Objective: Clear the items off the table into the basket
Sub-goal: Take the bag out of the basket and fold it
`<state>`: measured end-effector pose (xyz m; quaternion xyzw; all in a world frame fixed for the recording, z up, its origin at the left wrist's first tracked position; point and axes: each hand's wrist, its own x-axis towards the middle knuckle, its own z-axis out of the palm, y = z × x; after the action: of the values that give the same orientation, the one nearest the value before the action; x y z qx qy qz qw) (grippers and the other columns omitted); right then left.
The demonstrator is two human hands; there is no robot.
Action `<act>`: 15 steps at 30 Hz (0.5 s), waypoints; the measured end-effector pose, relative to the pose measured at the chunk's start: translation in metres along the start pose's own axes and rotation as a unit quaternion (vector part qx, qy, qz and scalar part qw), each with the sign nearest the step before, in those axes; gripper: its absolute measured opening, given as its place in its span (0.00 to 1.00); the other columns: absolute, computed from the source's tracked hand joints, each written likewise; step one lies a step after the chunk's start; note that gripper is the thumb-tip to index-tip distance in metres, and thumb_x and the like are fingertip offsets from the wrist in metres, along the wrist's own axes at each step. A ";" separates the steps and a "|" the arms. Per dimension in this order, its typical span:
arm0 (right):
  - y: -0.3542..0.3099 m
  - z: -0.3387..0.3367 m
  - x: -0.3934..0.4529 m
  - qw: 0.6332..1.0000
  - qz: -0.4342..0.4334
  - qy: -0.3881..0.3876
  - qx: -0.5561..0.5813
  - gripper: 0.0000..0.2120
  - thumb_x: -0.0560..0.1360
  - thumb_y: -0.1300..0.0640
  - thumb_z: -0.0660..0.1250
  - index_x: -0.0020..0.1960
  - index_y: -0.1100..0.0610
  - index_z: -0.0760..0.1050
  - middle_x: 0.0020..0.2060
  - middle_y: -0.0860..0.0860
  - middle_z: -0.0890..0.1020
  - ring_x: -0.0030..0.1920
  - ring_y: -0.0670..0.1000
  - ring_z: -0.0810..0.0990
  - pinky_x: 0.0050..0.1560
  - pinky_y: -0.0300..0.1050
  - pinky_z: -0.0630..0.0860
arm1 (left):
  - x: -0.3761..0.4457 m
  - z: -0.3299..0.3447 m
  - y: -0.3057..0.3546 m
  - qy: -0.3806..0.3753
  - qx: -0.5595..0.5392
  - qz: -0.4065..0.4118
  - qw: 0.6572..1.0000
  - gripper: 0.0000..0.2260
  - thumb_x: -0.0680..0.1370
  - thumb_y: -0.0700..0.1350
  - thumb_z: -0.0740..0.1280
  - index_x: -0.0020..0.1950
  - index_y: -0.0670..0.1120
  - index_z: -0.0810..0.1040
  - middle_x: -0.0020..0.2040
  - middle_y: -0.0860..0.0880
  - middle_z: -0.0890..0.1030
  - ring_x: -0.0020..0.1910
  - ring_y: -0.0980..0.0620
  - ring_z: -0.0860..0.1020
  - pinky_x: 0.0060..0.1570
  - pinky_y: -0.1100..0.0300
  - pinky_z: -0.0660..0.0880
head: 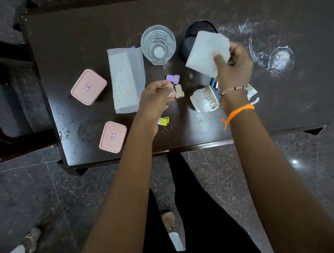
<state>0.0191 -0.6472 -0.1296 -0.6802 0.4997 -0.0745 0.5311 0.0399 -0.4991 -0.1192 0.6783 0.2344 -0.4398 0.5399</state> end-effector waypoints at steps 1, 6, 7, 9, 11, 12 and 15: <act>-0.004 0.000 0.009 0.999 -0.023 0.014 -0.038 0.09 0.72 0.65 0.65 0.52 0.63 0.77 0.42 0.56 0.80 0.41 0.51 0.75 0.47 0.48 0.75 | 0.000 -0.001 0.000 -0.003 0.004 0.002 1.000 0.06 0.78 0.41 0.61 0.51 0.49 0.76 0.51 0.47 0.79 0.47 0.51 0.78 0.48 0.63 0.72; -0.023 0.007 0.041 0.966 -0.118 -0.005 -0.231 0.14 0.71 0.63 0.61 0.54 0.57 0.78 0.50 0.56 0.83 0.48 0.54 0.80 0.47 0.41 0.72 | 0.001 -0.006 -0.005 -0.007 0.018 0.011 1.000 0.07 0.79 0.42 0.61 0.47 0.51 0.77 0.48 0.48 0.79 0.45 0.52 0.77 0.44 0.64 0.72; -0.026 0.010 0.044 0.952 -0.125 -0.026 -0.277 0.15 0.71 0.63 0.61 0.55 0.57 0.78 0.52 0.57 0.83 0.51 0.56 0.80 0.48 0.42 0.71 | 0.002 -0.006 -0.006 -0.006 0.021 0.009 1.000 0.06 0.78 0.42 0.61 0.48 0.50 0.77 0.49 0.48 0.79 0.45 0.52 0.78 0.46 0.64 0.72; -0.028 0.020 0.050 0.930 -0.111 -0.059 -0.345 0.15 0.73 0.63 0.60 0.57 0.57 0.77 0.55 0.58 0.81 0.52 0.60 0.78 0.51 0.44 0.73 | 0.003 -0.007 -0.007 -0.003 0.024 0.004 1.000 0.06 0.78 0.43 0.62 0.47 0.52 0.77 0.48 0.50 0.80 0.46 0.53 0.79 0.50 0.62 0.73; -0.028 0.029 0.055 0.921 -0.079 -0.065 -0.376 0.16 0.74 0.64 0.59 0.59 0.56 0.76 0.58 0.59 0.80 0.54 0.62 0.78 0.55 0.47 0.75 | 0.003 -0.007 -0.007 -0.002 0.019 0.005 1.000 0.06 0.77 0.43 0.62 0.44 0.53 0.76 0.46 0.52 0.79 0.45 0.54 0.79 0.48 0.63 0.73; -0.028 0.033 0.057 0.917 -0.071 -0.061 -0.387 0.17 0.74 0.64 0.59 0.60 0.56 0.76 0.58 0.60 0.79 0.56 0.62 0.78 0.56 0.48 0.75 | 0.003 -0.007 -0.007 0.000 0.017 0.005 1.000 0.06 0.77 0.42 0.63 0.44 0.53 0.76 0.46 0.52 0.79 0.44 0.54 0.78 0.46 0.64 0.73; -0.027 0.040 0.061 0.911 -0.055 -0.065 -0.403 0.16 0.74 0.65 0.60 0.60 0.57 0.75 0.59 0.61 0.78 0.59 0.62 0.78 0.57 0.50 0.75 | 0.005 -0.007 -0.010 0.008 0.027 0.002 1.000 0.03 0.78 0.44 0.63 0.48 0.49 0.76 0.46 0.55 0.78 0.42 0.57 0.78 0.45 0.64 0.72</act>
<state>0.0904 -0.6691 -0.1512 -0.8662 0.4136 0.1481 0.2380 0.0365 -0.4900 -0.1287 0.6963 0.2254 -0.4398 0.5205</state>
